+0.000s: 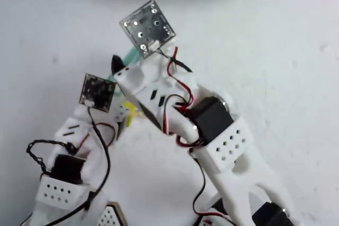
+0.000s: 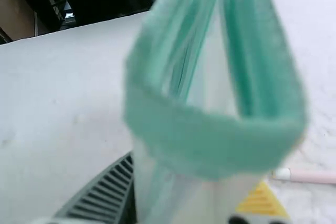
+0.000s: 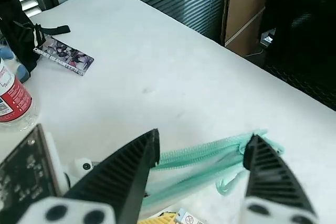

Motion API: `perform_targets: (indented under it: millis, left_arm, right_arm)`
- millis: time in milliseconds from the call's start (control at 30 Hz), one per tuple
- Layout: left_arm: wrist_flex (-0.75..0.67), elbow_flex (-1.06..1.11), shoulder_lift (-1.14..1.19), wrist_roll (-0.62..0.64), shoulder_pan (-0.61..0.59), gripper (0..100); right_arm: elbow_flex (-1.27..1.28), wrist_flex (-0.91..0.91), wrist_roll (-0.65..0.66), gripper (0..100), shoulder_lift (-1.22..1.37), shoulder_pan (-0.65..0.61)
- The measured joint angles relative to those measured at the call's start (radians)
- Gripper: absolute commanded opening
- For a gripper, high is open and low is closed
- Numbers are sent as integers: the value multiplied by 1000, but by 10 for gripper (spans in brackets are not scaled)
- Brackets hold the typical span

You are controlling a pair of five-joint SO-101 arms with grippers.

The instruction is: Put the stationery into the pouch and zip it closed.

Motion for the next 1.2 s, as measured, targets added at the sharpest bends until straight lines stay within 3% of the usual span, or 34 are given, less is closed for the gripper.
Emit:
perform_targets:
  millis: [433,600,800,1000,1200]
  left_arm:
    - [0,0,0,0,0,211]
    - [0,0,2,0,0,211]
    - [0,0,2,0,0,209]
    - [0,0,2,0,0,208]
    - [0,0,2,0,0,207]
  right_arm:
    - [0,-18,8,258,0,8]
    - [5,-166,55,258,3,129]
    - [11,-190,104,242,29,226]
    - [11,-170,124,13,29,374]
    - [11,-35,127,62,29,537]
